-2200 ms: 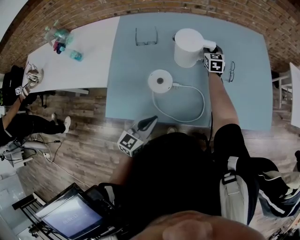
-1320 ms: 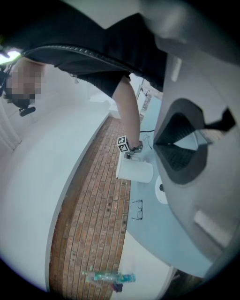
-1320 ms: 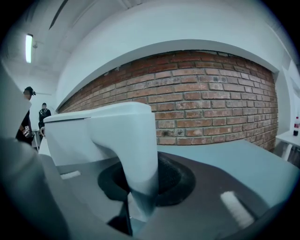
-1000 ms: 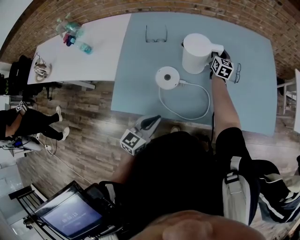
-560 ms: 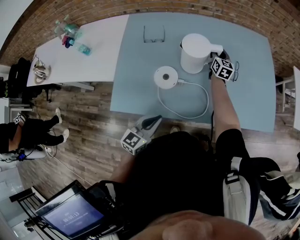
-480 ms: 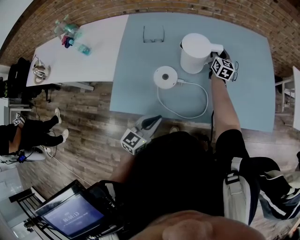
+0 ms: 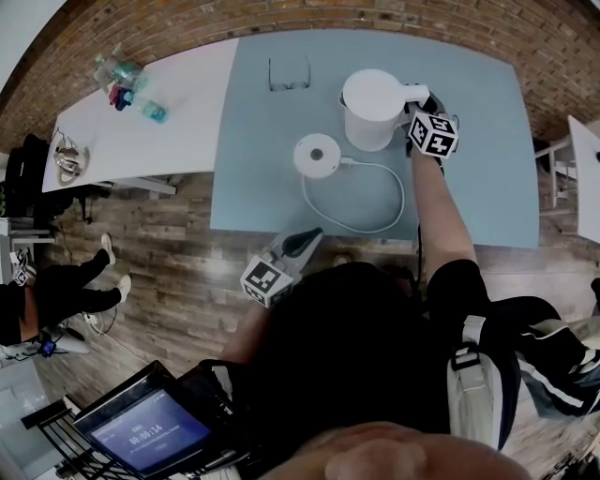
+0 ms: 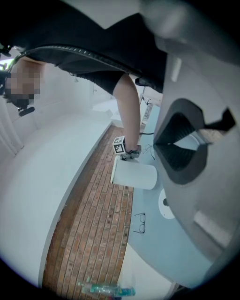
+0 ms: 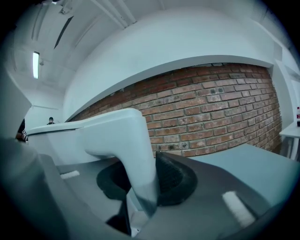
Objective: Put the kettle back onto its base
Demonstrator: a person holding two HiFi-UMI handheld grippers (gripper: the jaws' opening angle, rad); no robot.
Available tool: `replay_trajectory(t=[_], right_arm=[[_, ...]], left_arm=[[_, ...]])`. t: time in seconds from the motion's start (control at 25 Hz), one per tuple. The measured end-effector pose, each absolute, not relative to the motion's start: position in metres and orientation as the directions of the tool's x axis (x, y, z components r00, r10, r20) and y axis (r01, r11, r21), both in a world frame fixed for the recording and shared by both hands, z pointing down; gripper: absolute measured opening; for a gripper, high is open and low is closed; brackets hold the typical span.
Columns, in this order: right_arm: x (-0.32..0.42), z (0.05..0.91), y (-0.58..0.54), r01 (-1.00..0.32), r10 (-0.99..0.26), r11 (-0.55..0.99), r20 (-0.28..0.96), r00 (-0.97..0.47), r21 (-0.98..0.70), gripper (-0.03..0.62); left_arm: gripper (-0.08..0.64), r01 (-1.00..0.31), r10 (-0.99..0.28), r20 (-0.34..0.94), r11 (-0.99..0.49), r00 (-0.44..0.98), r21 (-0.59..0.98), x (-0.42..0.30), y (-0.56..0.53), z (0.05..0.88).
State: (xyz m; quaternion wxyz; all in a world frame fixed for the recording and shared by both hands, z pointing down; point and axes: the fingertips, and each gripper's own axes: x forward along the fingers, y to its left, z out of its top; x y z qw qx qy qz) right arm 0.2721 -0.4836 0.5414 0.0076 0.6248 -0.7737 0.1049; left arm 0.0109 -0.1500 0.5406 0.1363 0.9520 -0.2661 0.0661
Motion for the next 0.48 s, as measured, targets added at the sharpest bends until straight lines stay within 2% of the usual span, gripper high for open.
replay_trajectory(t=[0.48], right_arm=[[0.266, 0.53, -0.466, -0.966, -0.965, 0.206, 0.128, -0.227, -0.158, 0.103]], left_arm=[[0.002, -0.514, -0.483, 0.18, -0.829, 0.857, 0.22, 0.012, -0.14, 0.534]])
